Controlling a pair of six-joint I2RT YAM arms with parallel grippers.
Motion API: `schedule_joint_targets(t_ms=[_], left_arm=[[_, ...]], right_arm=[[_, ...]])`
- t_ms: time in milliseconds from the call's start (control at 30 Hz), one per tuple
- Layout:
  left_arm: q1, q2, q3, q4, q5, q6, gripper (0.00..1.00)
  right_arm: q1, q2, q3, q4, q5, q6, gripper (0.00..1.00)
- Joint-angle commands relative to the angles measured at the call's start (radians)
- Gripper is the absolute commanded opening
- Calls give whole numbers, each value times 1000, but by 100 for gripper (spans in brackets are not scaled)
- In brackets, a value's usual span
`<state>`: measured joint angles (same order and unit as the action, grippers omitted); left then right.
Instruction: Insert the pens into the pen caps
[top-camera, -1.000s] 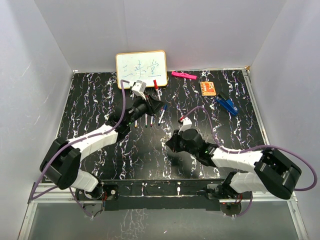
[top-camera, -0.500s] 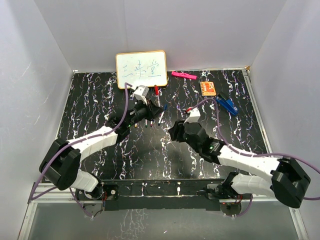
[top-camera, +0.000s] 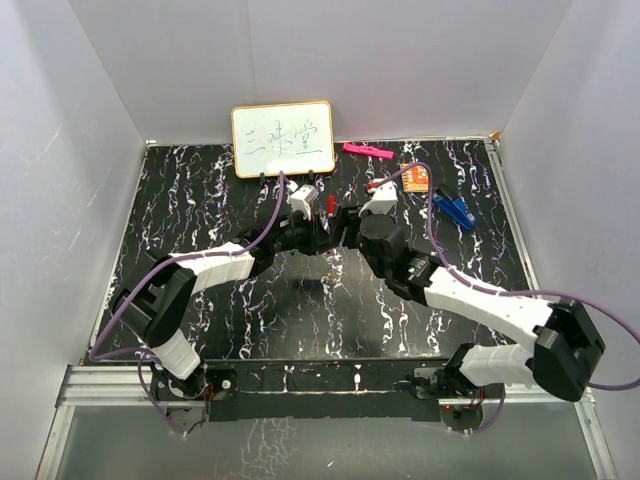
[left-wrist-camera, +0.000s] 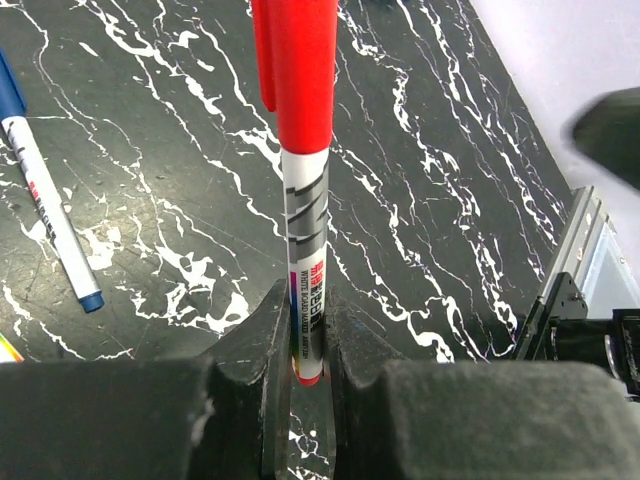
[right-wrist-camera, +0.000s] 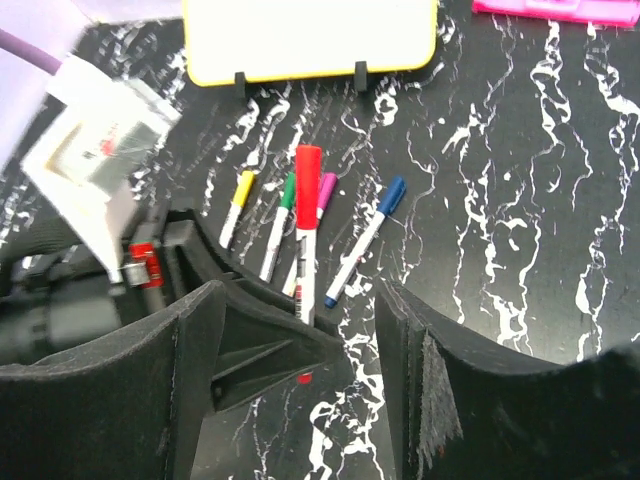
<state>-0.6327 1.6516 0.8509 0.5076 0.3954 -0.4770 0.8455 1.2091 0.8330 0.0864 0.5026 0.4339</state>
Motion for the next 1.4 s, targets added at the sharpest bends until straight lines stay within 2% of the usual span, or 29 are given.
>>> schedule_joint_targets(t_ms=[0,500,833,967,1133,1233,1300,1367], left_arm=[[-5,-21,24,4,38,0,0],[-10,-2,23,3,47,-7,0],[-17,7,30,10,50,-14,0],[-18,3,35,10,49,-14,0],[-19,2,33,9,46,-12,0],[-19,-2,26,9,37,-12,0],[-20,-7,21,10,27,-13,1],[-19,-13,17,10,16,-16,7]], right_arm=[[-28,77,62,21,12,5,59],[-96,158,75,45,-102,67,51],[-100,198,88,61,-151,81,38],[-103,227,96,60,-164,87,35],[-104,247,104,62,-167,92,19],[-105,246,106,61,-160,93,0],[-106,244,106,60,-146,94,0],[-109,244,109,59,-132,93,0]])
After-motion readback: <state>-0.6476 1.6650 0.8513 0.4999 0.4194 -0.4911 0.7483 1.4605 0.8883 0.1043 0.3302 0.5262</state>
